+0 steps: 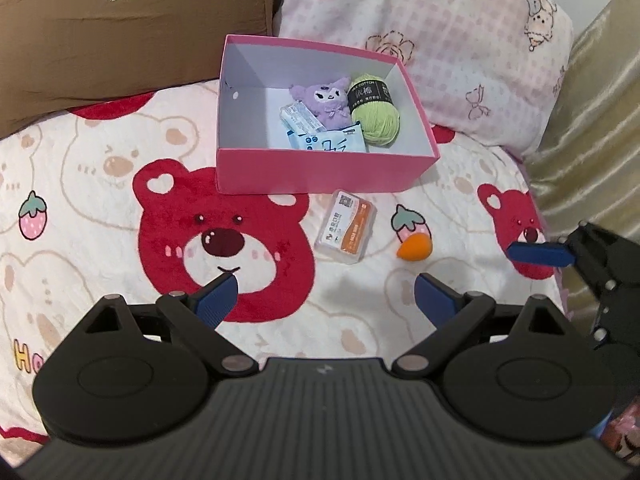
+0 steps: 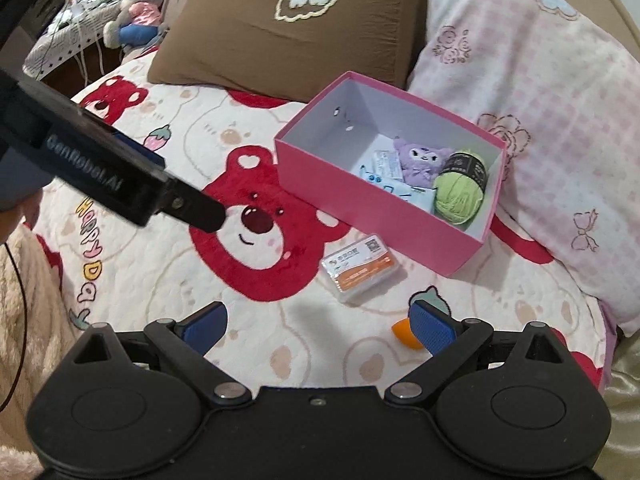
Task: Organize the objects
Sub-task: 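Withdraw the left gripper from the box toward the orange-white small box, then lower the left gripper onto the orange-white dental box and close on it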
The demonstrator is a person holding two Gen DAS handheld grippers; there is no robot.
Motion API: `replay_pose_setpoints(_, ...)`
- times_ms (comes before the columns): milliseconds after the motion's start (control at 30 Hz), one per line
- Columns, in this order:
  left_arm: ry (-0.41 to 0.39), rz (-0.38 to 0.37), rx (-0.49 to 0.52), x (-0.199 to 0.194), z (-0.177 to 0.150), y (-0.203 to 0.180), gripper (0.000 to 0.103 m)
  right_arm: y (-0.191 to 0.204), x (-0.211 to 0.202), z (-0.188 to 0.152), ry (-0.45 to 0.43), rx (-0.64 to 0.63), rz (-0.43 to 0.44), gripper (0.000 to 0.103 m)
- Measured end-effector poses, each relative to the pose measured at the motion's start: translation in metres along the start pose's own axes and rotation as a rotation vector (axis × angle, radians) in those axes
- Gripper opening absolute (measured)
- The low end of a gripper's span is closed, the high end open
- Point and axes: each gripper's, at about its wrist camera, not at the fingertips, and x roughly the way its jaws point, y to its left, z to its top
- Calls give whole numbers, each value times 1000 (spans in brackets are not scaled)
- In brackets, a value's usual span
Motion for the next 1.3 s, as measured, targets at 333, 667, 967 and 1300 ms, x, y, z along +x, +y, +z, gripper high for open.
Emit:
replay_pose_setpoints(333,31,-77,-55,29,-15,1,96,-4,22,-15,-24,-44,-27,99)
replay_pose_setpoints(667,8,-92,-74,80,-27,2,95,-21,80,-32,-136,-211,58,99)
replay_pose_setpoints(967,-8,-93,-95,121,-30,3,94,-28,126,-37,-125,-308,72,99)
replay_pose_setpoints(1300,-55,-109,-191,166,-22,9,93,-49,168,-33,-42,-346,9,99)
